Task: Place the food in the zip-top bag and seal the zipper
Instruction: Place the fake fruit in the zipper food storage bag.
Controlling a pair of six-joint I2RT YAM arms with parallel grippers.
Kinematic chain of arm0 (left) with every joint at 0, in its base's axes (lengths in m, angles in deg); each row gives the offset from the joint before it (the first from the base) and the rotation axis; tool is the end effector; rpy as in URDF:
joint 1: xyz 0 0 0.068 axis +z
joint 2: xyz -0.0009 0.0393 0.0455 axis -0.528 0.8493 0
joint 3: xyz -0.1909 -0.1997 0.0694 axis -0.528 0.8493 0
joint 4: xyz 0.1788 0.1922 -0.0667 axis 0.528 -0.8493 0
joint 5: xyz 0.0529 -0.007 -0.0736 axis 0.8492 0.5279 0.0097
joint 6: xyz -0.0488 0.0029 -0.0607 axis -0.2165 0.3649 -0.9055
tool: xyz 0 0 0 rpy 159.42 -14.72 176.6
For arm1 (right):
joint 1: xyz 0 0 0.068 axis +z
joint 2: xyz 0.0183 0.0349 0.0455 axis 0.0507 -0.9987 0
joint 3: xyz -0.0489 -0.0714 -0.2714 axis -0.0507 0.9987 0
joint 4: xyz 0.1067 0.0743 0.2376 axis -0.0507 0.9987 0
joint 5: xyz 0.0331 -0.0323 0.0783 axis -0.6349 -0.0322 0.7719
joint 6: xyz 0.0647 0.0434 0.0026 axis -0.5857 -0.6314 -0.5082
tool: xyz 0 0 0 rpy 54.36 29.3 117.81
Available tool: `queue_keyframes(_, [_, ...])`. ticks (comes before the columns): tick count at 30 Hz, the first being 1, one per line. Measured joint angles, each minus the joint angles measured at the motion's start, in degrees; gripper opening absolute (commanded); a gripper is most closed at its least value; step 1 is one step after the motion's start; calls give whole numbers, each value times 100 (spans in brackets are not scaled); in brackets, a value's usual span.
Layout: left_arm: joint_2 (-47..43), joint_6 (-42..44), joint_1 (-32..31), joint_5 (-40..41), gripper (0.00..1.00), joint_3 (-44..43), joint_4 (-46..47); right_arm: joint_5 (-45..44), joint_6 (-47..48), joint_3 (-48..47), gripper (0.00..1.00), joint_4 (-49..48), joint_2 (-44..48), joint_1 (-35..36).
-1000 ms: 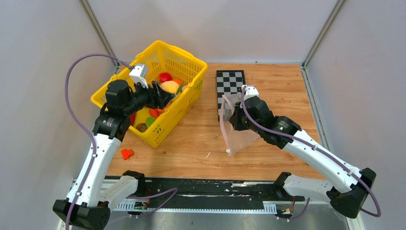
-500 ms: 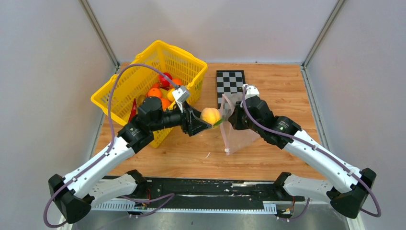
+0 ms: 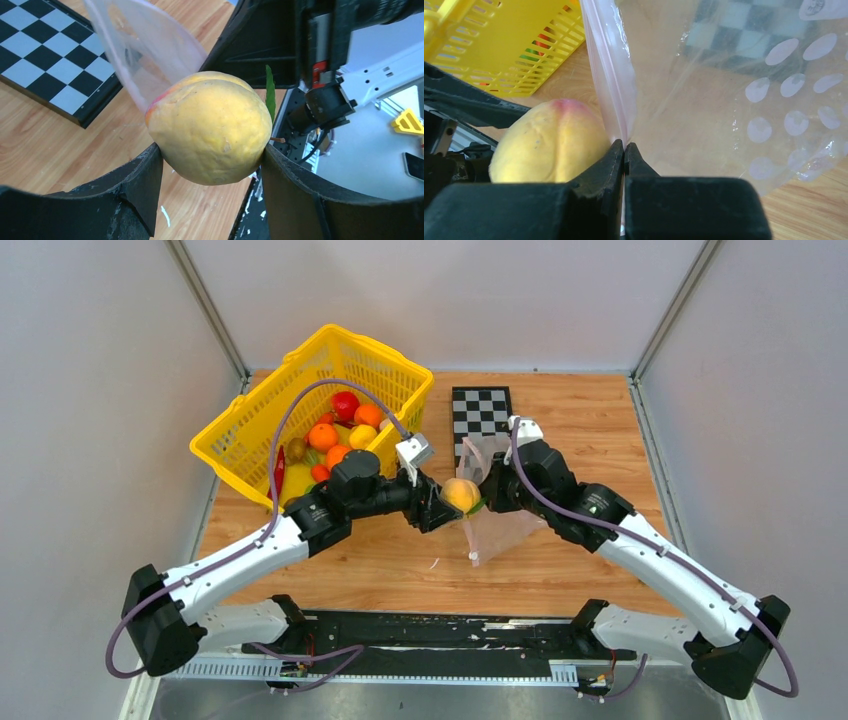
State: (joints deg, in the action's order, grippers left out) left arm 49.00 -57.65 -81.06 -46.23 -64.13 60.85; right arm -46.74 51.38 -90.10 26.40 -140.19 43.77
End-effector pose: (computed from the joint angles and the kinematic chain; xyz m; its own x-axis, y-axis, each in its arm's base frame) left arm 0.1721 -0.2361 0.3310 -0.4567 0.0509 -0.8882 0.8301 0.3835 -0.4048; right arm 0.1806 0.1749 0.3393 -0.6713 0.0133 -0.7411 -0.3297 0.8901 0.3146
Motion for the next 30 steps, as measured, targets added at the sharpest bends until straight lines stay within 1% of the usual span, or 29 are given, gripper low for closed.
queue_keyframes(10, [160,142,-68,636,44,70,20,197,42,-7,0,2,267,-74])
queue_keyframes(17, [197,125,-74,1207,44,101,-7,861,26,-48,0,-96,302,-57])
queue_keyframes(22, [260,76,-116,1504,45,98,-81,1119,0,-48,0,-254,302,-57])
queue_keyframes(26, [389,85,-254,1547,47,63,-179,1104,-116,20,0,-485,341,-57])
queue_keyframes(30, [472,105,-378,1307,51,37,-177,1069,-192,138,0,-634,382,-57])
